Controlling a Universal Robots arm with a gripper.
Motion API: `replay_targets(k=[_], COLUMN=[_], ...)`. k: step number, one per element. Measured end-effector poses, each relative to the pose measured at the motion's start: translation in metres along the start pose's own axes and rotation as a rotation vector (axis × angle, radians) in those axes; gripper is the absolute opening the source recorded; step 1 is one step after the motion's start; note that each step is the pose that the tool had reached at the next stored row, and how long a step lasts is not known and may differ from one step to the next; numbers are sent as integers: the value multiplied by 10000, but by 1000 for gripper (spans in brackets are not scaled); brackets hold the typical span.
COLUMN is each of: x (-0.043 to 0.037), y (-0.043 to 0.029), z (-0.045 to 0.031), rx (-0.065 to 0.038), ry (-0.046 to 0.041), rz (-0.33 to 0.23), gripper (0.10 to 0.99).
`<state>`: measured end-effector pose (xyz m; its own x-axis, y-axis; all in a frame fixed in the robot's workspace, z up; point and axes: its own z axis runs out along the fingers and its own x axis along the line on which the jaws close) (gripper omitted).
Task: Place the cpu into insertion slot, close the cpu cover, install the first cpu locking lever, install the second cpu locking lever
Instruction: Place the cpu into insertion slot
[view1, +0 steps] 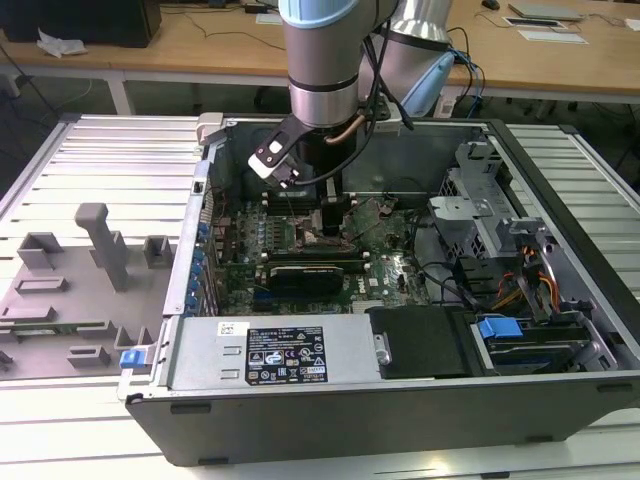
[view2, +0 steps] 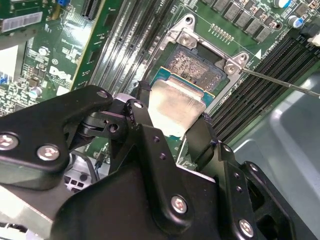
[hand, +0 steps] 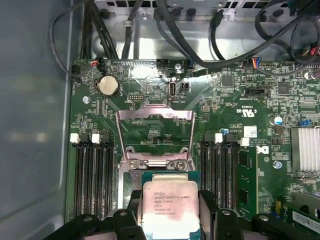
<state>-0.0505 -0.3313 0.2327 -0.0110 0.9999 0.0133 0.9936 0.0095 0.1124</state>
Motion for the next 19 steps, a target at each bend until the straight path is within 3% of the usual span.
replay_targets(k=[19], x=[79], y=[-101], z=[236], rx=[-3], ry=[-26], rz=[246], gripper=[541])
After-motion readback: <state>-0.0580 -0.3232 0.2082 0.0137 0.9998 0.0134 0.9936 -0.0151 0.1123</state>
